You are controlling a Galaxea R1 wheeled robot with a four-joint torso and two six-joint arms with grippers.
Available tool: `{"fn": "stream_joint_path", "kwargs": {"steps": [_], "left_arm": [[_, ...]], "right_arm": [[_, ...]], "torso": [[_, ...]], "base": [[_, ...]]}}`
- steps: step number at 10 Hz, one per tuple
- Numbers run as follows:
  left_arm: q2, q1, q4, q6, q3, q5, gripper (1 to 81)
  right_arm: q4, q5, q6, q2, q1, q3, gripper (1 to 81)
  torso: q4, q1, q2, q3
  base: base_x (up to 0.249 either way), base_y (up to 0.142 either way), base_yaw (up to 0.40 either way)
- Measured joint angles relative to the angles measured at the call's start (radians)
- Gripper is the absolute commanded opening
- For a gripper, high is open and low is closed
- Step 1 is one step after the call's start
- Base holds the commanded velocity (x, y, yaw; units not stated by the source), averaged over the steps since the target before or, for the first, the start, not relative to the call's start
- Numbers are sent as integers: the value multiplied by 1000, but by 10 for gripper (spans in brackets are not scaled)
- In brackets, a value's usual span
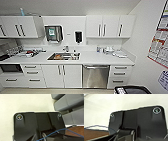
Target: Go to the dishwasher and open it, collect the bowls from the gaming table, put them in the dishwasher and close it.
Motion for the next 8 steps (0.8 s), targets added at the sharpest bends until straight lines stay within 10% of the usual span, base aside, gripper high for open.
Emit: {"fn": "stream_joint_path", "kwargs": {"steps": [8], "left_arm": [[-11, 6, 0, 0, 2, 0, 811]], "right_arm": [[-1, -2, 0, 9, -6, 7, 811]], "torso": [[0, -1, 0, 0]], "base": [[30, 52, 0]]}}
